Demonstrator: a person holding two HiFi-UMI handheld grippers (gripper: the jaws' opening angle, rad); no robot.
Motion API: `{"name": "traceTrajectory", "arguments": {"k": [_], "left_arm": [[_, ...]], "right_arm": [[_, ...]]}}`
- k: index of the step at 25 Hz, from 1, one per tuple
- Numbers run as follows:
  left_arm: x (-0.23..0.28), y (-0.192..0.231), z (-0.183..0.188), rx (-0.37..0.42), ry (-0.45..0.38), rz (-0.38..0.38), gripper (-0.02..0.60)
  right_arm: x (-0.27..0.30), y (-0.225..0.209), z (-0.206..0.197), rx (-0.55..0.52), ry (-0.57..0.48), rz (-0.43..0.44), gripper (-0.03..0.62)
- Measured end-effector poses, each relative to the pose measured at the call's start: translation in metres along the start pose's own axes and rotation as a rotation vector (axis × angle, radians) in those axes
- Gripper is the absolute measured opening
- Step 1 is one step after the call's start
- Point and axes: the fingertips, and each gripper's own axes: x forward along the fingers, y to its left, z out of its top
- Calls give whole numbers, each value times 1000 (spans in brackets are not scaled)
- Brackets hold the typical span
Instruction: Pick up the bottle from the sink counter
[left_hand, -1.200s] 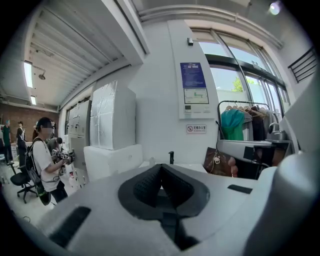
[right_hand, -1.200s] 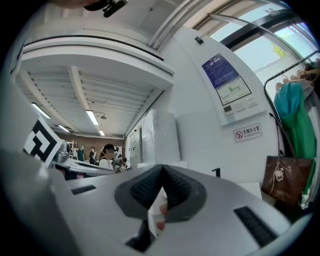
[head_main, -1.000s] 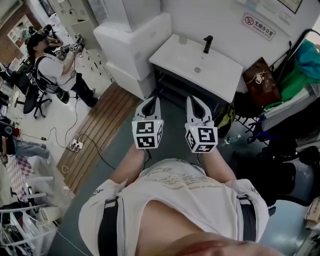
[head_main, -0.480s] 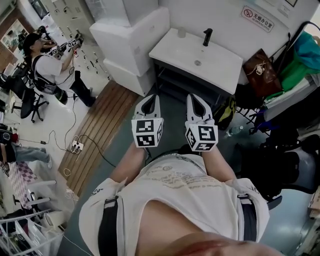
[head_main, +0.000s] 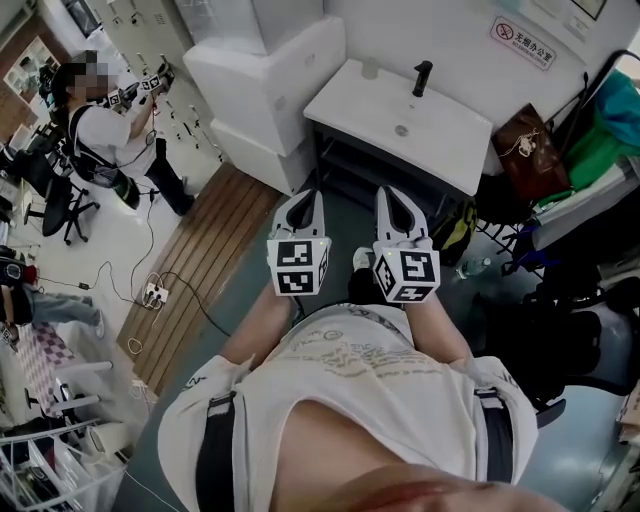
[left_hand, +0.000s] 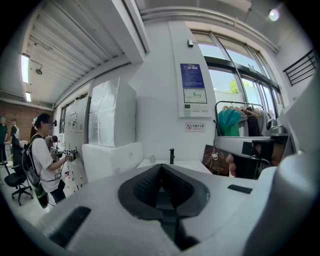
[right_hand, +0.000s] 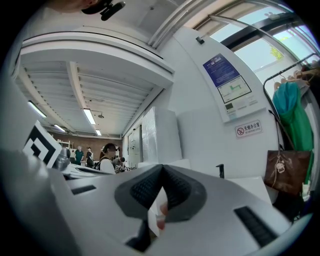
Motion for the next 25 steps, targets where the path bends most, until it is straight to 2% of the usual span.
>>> {"name": "traceTrajectory", "arguments": {"k": [13, 25], "left_arm": [[66, 26, 5, -2, 21, 14, 21], [157, 47, 20, 11, 43, 34, 21]], "right_arm": [[73, -26, -10, 7, 19, 20, 21], [158, -80, -8, 10, 33, 30, 21]]}}
